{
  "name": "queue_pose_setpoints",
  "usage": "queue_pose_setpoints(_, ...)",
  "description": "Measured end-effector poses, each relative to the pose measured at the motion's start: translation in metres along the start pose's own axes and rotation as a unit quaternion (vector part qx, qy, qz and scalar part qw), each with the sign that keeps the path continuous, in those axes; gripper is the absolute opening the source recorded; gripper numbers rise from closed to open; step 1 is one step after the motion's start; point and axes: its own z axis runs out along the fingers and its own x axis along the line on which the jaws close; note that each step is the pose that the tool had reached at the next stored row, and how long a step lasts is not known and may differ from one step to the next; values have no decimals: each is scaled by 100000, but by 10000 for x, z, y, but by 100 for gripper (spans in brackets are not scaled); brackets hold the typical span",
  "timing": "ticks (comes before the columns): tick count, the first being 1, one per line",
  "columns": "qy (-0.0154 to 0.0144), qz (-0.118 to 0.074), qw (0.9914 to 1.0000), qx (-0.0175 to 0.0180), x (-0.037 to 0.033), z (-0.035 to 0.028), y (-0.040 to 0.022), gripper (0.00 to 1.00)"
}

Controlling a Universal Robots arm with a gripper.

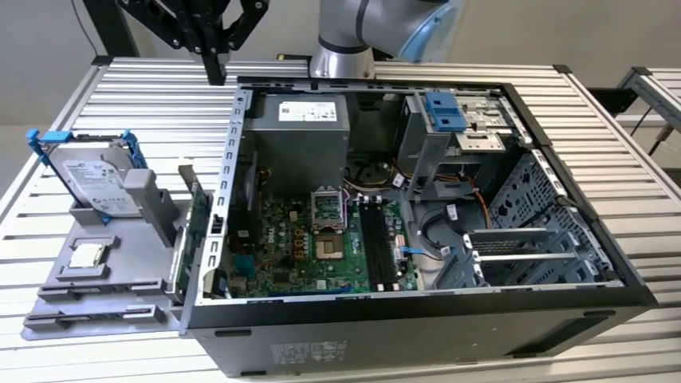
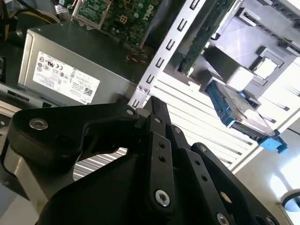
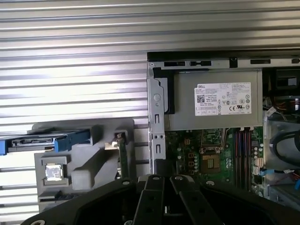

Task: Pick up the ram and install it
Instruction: 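Reach for the ram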

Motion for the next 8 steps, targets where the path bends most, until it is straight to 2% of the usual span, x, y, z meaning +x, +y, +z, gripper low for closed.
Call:
queue_pose_setpoints(5,-2,0,100000,-1,151,-6,-10,0)
queue_pose_setpoints(8,38,-38,100000,3,219,-8,-15,0)
